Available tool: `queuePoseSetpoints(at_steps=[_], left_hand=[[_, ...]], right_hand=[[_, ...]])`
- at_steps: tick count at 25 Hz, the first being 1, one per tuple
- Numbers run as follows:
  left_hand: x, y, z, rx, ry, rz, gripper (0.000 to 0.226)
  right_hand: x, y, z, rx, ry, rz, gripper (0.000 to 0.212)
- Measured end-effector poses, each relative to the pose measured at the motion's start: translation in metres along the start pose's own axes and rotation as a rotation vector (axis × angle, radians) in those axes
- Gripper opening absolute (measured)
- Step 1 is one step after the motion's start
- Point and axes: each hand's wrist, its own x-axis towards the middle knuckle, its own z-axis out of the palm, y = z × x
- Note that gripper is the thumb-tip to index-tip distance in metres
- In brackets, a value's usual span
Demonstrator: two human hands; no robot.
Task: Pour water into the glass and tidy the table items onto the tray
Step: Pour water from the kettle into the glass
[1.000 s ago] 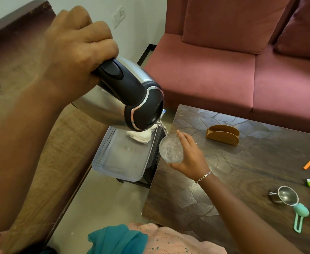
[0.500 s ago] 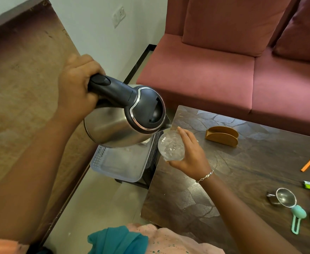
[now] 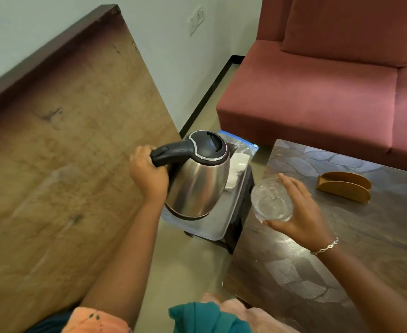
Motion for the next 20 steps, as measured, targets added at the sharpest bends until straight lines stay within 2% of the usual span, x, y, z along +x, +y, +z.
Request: queuePoseSetpoints(at_steps=[4,7,12,20], left_hand=[[-0.003,-0.029,0.018,0.063,0.050,-0.222,0.019],[-0.004,-0.055,0.040,0.029,0.010,-0.412,0.017],[-0.014,-0.087,0.077,0.010,-0.071,-0.599,0.023],[-0.041,-0.125,0.107,0.092,-0.053,-0.660,0.031]], right_hand=[[0.007,-0.006,0.005,-0.021,-0.001,-0.012,0.101],[0.012,-0.012,0.007,-0.017,-0.001,-0.032,0.101],[0.017,-0.017,0.009,-0.026,0.000,-0.074,0.102],[0.014,-0.014,0.006,-0.052,-0.004,-0.075,0.099]])
